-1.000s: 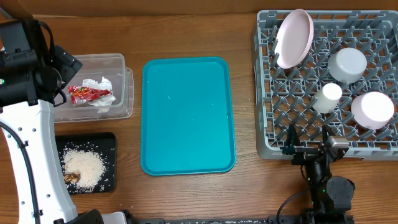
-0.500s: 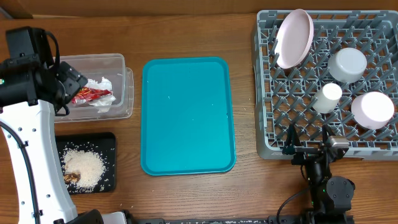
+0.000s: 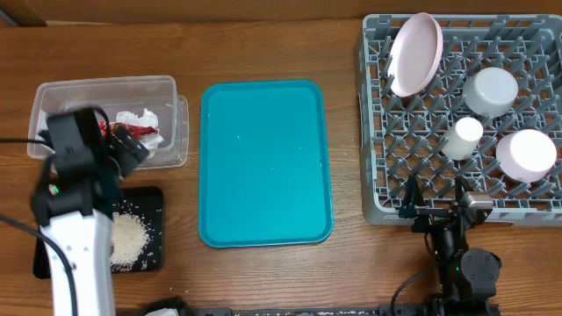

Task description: Sort waste into correct bins and load items into the dishwasher

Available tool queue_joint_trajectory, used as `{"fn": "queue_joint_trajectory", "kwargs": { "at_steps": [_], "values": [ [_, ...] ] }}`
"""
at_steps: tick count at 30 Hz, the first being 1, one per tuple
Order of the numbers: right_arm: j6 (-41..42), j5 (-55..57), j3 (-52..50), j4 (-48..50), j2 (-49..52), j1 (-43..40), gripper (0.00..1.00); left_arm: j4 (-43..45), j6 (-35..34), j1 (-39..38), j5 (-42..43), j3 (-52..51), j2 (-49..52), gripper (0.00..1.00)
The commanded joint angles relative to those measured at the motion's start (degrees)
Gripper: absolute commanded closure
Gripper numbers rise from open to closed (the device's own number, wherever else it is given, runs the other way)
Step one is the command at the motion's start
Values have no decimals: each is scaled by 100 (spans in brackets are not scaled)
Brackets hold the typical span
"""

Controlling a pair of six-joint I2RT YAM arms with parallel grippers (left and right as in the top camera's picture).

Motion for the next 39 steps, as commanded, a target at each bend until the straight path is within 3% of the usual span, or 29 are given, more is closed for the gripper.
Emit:
{"fn": "queue_joint_trajectory", "kwargs": {
  "at_steps": [1,7,16,20,29,39],
  "values": [
    [-24,70,-61,31,-68,-26,0,800,1060,-7,1067,-1021,-634,0],
    [-24,68,-61,31,-68,-26,0,2245,1716,-22,1875,-2531,-1462,0],
    [-24,70,-61,31,-68,-26,0,4439,1954,-501,1860,-4660,-2922,0],
    [-24,70,-61,31,-68,-26,0,5016,1967,-702,1589,-5252,-3484,0],
    [-24,68,-61,31,-68,-26,0,5956,1969,-981,1475,-6148,-4297,0],
    [-24,70,-61,28,-68,-26,0,5202,2087,-1134,1121,-6157,-5141,0]
  ]
}}
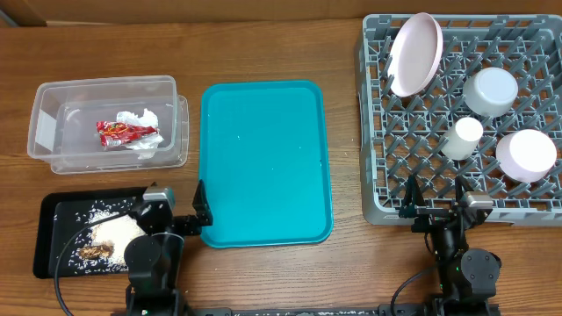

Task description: Sort waste into correct bins and load items into the dishwasher

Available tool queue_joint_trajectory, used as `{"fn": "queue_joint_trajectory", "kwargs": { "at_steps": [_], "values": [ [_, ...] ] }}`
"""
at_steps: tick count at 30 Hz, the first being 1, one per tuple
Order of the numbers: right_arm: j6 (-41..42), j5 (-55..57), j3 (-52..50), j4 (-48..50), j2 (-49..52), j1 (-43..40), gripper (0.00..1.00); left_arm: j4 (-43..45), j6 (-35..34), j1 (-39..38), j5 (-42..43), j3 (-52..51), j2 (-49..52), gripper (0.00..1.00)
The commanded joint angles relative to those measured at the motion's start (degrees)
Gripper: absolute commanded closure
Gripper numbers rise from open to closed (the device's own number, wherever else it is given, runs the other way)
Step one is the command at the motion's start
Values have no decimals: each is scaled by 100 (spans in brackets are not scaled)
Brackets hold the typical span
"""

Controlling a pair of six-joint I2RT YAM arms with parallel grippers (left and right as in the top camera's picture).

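A clear plastic bin (53, 123) at the left holds a red wrapper (123, 132) and crumpled white paper (142, 118). In front of it a black tray (53, 241) carries scattered rice and brownish scraps. The teal tray (266, 162) lies bare in the middle. The grey dish rack (378, 175) at the right holds a pink plate (414, 53) on edge and three white cups or bowls (490, 90). My left gripper (174, 209) rests open at the front, between the black tray and the teal tray. My right gripper (435, 200) stands open at the rack's front edge.
The left arm's base (154, 263) sits at the table's front edge beside the black tray. The right arm's base (465, 268) sits in front of the rack. Bare wood shows behind the teal tray.
My left arm was raised over the clear bin and black tray, covering part of both. Now it is drawn back low at the front edge, gripper open. The right arm has not moved.
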Motion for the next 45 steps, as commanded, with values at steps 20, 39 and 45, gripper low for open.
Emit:
{"fn": "queue_joint_trajectory", "kwargs": {
  "at_steps": [20,39,45],
  "values": [
    [-22,57,-61,33,-68,-26,0,-909,350,-48,-306,-39,-1788,0],
    [-22,59,-61,35,-68,-26,0,-903,629,-234,-317,-39,-1786,0],
    [-22,59,-61,35,-68,-26,0,-903,629,-234,-317,-39,-1786,0]
  ]
}}
